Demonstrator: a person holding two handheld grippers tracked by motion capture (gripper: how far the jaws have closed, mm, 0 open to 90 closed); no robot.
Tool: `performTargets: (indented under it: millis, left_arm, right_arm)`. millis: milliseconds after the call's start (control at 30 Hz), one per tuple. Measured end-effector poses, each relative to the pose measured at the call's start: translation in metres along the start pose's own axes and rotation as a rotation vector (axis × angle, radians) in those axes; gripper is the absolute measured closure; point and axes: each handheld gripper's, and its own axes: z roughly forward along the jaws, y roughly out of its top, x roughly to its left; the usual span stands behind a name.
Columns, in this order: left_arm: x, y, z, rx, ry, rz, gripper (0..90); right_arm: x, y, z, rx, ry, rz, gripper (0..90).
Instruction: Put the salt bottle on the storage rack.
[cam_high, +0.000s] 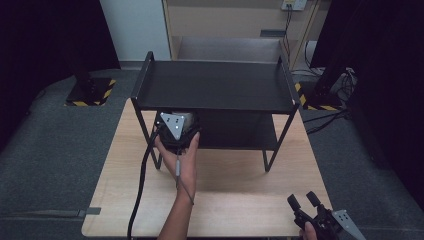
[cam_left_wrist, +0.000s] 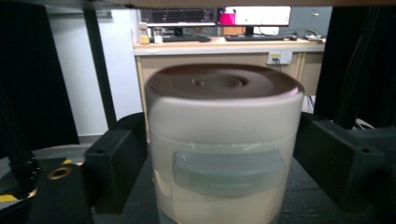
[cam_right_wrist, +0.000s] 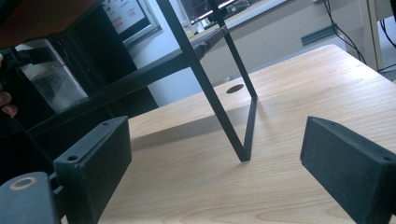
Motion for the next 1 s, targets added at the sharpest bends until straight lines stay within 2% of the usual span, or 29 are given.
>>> performTargets:
  millis: [133,433,567,767,933,1000]
  left_arm:
    - [0.001,-0.003,-0.010,-0.025,0.012,-0.008,12.0]
    - [0.004,-0.005,-0.037,-0.060,-0.009,0.014,9.5]
    - [0.008,-0.008,-0.054,-0.095,-0.020,0.005,9.0]
    - [0.010,-0.010,-0.069,-0.094,-0.046,0.006,8.6]
    - [0.011,-0.020,-0.086,-0.088,-0.082,0.002,8.5]
    - [0.011,-0.026,-0.094,-0.079,-0.091,-0.015,8.5]
  right_arm:
    - [0.000,0.000,0.000,-0.001,0.003,0.000,8.8]
    - [0.003,0.001,-0.001,-0.006,0.015,-0.006,8.4]
    - [0.006,0.001,-0.002,-0.011,0.020,-0.010,8.3]
    - [0.009,0.002,-0.005,-0.015,0.021,-0.014,8.3]
    - [0.012,0.002,-0.008,-0.015,0.024,-0.016,8.1]
    - [0.013,0.002,-0.009,-0.013,0.027,-0.021,8.1]
